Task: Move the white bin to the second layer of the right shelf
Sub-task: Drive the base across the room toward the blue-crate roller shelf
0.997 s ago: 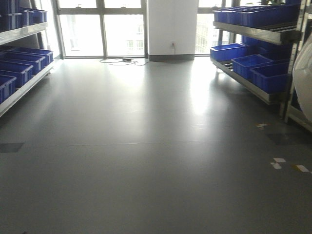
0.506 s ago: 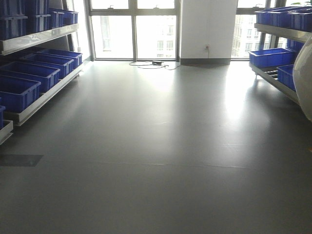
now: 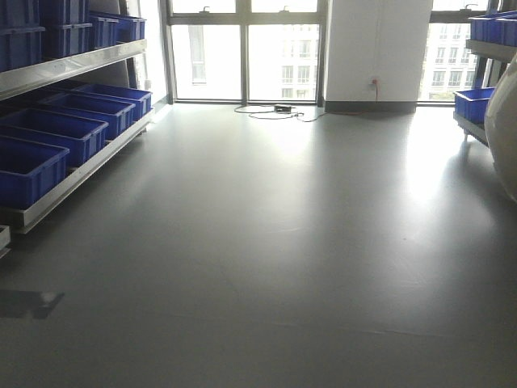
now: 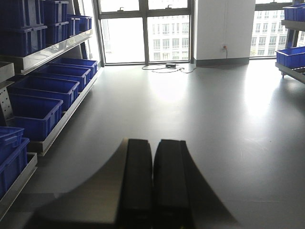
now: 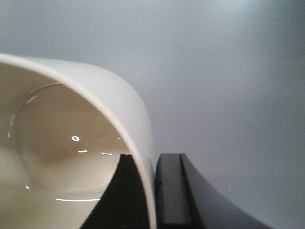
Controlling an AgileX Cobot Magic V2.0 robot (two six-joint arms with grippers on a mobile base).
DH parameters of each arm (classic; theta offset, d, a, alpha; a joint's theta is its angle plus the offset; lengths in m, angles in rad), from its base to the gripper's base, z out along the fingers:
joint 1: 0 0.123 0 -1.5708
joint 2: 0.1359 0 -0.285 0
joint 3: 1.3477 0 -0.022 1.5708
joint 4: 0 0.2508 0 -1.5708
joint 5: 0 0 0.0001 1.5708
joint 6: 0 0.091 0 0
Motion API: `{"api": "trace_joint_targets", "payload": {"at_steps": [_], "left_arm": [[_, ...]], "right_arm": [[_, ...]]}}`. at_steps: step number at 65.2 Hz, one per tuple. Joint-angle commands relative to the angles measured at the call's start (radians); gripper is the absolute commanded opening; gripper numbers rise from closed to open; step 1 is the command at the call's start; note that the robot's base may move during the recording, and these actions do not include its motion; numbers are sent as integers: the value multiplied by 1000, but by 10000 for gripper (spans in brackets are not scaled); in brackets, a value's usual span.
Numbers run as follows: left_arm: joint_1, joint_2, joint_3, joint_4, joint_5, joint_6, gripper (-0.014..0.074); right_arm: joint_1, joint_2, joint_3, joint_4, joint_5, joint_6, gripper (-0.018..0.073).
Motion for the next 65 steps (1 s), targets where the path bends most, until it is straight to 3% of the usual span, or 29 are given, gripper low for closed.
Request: {"api": "trace_joint_targets", "payload": {"at_steps": [1,65], "left_arm": [[-4,-16,37,-6,-84,-3,85],[-4,-16,37,-6,-84,-3,85]], "right_arm": [[-5,-1,-31,-2,-85,2,48],[-5,-1,-31,-2,-85,2,48]]}}
